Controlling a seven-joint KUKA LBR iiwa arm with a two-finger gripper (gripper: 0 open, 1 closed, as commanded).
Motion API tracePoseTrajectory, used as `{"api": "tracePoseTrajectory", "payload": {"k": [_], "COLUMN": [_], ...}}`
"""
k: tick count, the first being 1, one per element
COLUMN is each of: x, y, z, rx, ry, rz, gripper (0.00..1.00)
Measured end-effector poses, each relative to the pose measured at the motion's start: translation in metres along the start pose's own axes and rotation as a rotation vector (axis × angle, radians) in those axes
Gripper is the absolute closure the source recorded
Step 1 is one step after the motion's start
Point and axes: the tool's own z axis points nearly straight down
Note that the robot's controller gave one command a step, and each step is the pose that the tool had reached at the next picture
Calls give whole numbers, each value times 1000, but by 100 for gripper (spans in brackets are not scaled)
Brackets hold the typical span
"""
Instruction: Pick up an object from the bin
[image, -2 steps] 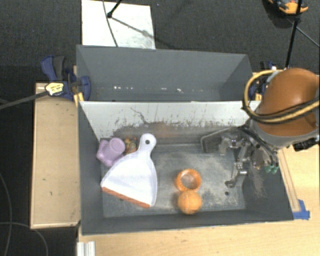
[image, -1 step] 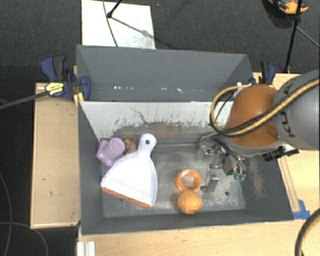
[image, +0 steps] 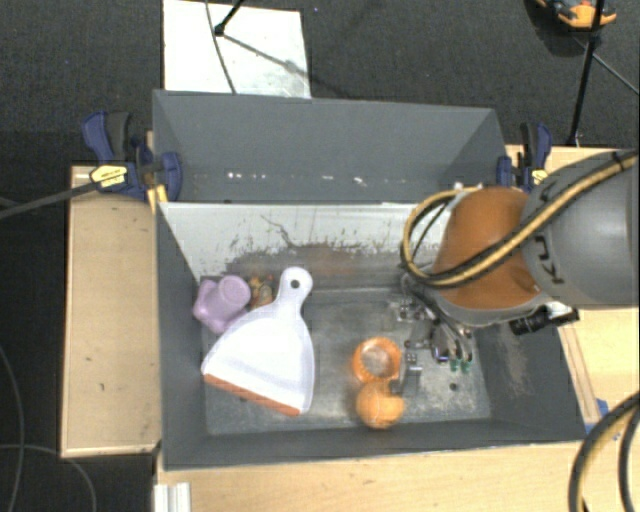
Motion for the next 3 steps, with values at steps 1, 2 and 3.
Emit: {"api": "tracePoseTrajectory", "payload": {"k": [1,2,3], "x": [3,-8,6], "y": [12,7,18], "z": [-28,20,39], "rx": [0,-1,-1], "ry": [-2,-10,-2], "rz": [268,121,511], "gripper": [0,0,100]}}
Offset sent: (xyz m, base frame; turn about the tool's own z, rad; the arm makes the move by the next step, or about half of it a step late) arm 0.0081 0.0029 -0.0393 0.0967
